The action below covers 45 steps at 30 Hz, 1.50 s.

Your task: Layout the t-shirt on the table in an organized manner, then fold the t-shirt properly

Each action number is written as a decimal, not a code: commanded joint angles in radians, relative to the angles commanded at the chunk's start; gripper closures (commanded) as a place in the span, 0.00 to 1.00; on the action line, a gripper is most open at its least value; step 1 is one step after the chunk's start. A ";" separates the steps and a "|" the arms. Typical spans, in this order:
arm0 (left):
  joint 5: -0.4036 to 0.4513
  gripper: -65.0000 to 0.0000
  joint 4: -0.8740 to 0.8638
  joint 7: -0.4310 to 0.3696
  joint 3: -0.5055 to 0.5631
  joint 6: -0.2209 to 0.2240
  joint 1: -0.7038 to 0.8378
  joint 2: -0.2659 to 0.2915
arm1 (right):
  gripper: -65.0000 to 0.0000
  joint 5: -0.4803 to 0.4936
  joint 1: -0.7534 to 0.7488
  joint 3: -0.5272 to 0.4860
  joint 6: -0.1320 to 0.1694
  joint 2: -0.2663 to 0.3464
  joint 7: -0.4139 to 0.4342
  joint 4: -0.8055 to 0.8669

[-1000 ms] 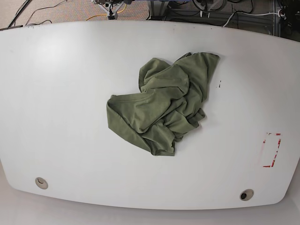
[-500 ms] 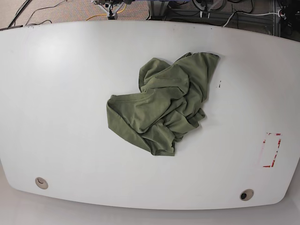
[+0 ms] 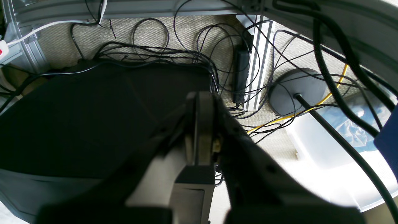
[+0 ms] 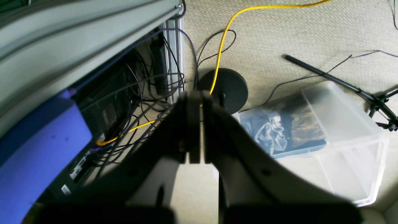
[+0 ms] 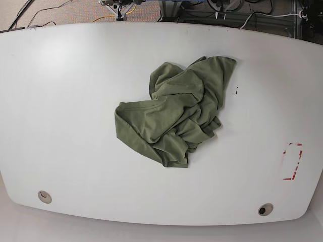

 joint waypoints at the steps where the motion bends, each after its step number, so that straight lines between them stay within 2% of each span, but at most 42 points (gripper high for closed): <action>1: -0.001 0.99 0.000 -0.001 0.000 0.000 0.001 0.000 | 0.99 0.000 0.000 0.000 -0.001 0.000 0.000 0.000; 27: 0.002 0.98 -0.005 0.006 0.002 0.000 0.005 0.001 | 0.99 -0.001 -0.005 0.000 -0.001 0.000 0.003 0.015; 31: 0.006 0.88 -0.009 0.005 0.001 0.002 0.007 0.002 | 0.99 0.000 -0.006 0.001 -0.002 0.001 0.002 0.013; 39: 0.007 0.52 -0.007 0.060 -0.001 0.007 0.023 0.000 | 0.99 0.004 -0.018 -0.001 -0.001 0.003 0.008 0.022; 43: 0.005 0.45 0.034 0.071 -0.002 0.007 0.056 -0.005 | 0.99 -0.001 -0.055 -0.002 0.000 0.007 0.006 0.076; 45: 0.003 0.49 0.079 0.072 -0.002 0.007 0.089 -0.011 | 1.00 -0.005 -0.092 -0.001 -0.001 0.010 0.007 0.129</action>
